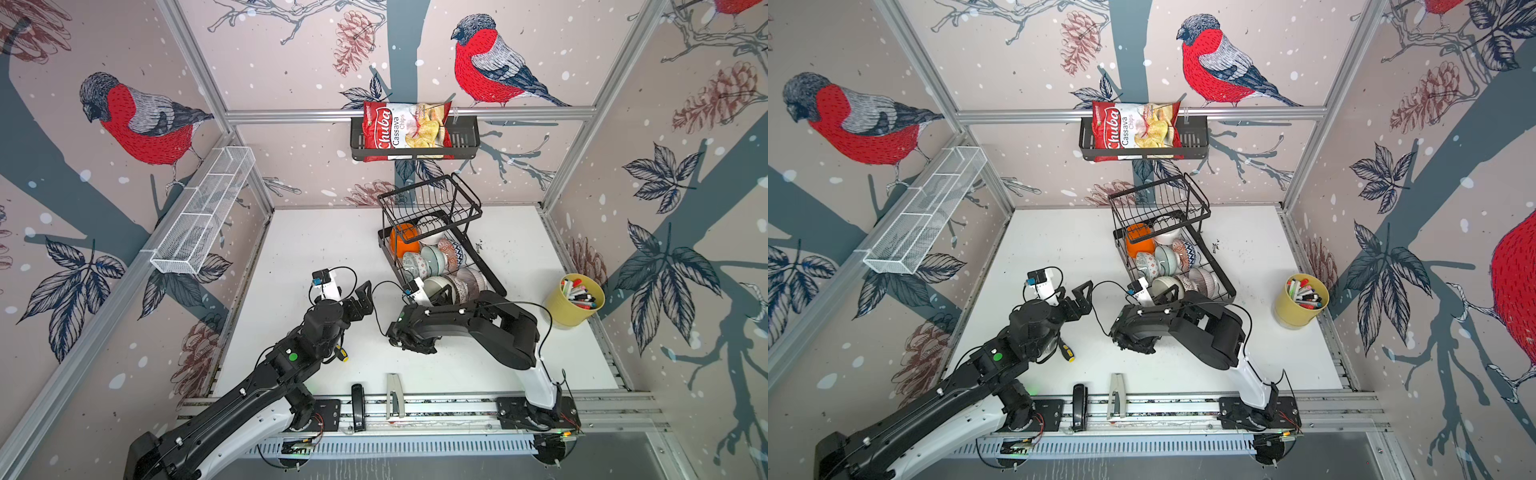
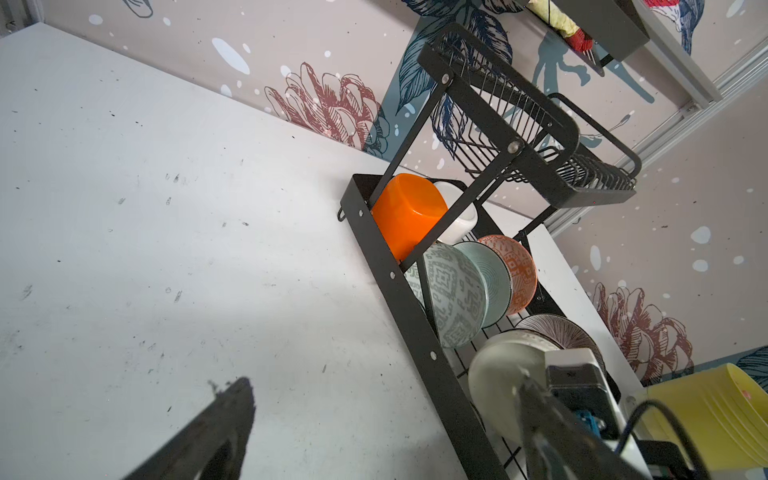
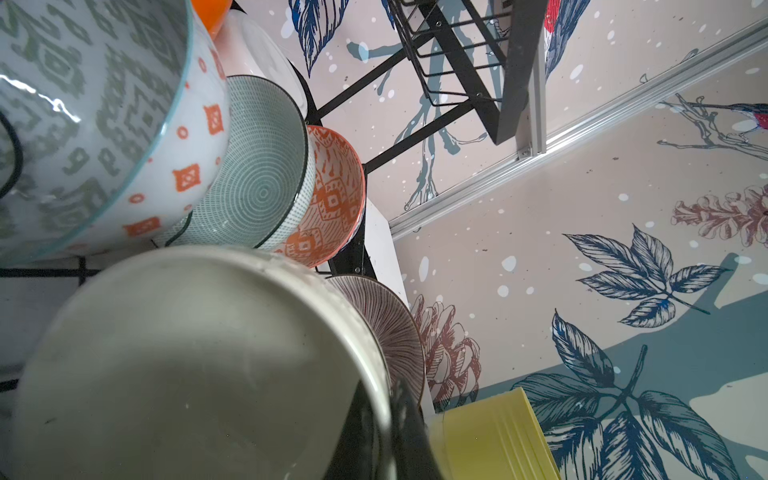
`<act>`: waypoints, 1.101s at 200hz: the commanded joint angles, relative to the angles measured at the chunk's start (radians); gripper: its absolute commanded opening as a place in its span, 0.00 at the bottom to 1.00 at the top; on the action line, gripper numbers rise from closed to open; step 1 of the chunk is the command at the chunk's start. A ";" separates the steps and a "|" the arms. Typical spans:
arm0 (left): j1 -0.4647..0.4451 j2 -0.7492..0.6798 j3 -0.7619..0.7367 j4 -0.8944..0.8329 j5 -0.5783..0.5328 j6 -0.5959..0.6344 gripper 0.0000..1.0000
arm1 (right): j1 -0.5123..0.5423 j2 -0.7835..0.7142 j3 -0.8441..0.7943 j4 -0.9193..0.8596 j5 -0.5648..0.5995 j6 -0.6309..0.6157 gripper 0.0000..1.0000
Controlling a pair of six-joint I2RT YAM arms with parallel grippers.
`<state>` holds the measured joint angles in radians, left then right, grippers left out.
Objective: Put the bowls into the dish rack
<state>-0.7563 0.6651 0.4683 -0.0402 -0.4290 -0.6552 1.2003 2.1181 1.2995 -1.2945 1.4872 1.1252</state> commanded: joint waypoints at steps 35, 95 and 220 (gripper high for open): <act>0.001 -0.045 -0.008 0.001 -0.011 -0.004 0.96 | 0.012 0.032 0.011 -0.024 0.017 0.028 0.00; 0.001 -0.088 -0.017 -0.026 -0.024 -0.008 0.97 | 0.024 0.037 0.015 -0.016 0.005 0.025 0.23; 0.001 -0.106 -0.023 -0.037 -0.035 -0.004 0.96 | 0.055 -0.158 -0.176 0.718 -0.219 -0.693 0.35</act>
<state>-0.7563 0.5629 0.4469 -0.0807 -0.4526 -0.6586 1.2354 2.0888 1.2480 -1.1065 1.4837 0.9234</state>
